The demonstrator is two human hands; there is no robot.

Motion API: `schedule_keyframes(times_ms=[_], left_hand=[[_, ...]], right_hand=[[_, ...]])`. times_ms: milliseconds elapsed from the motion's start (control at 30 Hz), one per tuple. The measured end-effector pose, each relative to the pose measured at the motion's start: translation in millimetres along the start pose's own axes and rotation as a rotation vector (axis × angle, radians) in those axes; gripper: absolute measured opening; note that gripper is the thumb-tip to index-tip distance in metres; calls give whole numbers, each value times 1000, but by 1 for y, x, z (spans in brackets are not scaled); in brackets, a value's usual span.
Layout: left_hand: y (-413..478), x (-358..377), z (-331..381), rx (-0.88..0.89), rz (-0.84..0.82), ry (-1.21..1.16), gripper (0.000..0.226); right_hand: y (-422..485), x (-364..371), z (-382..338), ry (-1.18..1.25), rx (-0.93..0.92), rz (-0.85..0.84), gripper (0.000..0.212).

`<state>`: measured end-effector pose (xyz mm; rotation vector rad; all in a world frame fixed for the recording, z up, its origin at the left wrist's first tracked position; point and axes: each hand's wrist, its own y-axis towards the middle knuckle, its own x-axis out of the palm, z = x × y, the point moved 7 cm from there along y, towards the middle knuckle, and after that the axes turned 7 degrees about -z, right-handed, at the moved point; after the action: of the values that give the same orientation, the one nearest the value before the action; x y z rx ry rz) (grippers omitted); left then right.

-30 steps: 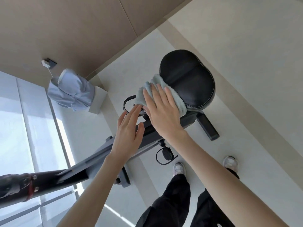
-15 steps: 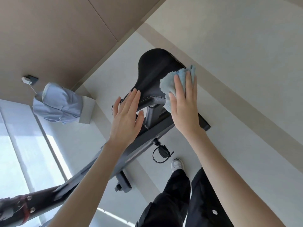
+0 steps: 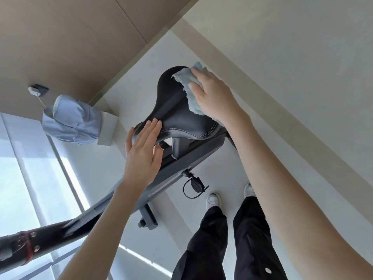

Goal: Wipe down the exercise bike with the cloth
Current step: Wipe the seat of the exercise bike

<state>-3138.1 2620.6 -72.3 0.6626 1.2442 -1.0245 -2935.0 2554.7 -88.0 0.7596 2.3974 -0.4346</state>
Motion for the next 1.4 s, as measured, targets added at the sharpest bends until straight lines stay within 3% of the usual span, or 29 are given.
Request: schedule_keyframes(times_ms=[333, 600, 733, 833, 1000, 1167, 1267, 1400], left_hand=[[-2, 0, -4, 87, 1, 21, 54], [-27, -4, -43, 192, 67, 50, 48], [-42, 3, -60, 223, 67, 4, 49], [-47, 8, -63, 230, 73, -82, 50], [-53, 12, -70, 220, 81, -178, 51], [-55, 10, -74, 159, 113, -294, 56], [-60, 9, -69, 140, 132, -349, 58], [-64, 11, -62, 131, 151, -256, 58]], right_hand=[[-88, 43, 4, 81, -180, 532, 42], [-102, 93, 5, -460, -105, 737, 49], [-93, 114, -15, -714, -110, 757, 49], [-88, 120, -26, -755, -80, 801, 46], [-74, 140, -57, -644, -254, 747, 42], [-71, 160, -86, -503, -473, 583, 40], [-71, 155, -88, -644, -506, 554, 43], [-78, 144, -79, -839, -465, 535, 44]])
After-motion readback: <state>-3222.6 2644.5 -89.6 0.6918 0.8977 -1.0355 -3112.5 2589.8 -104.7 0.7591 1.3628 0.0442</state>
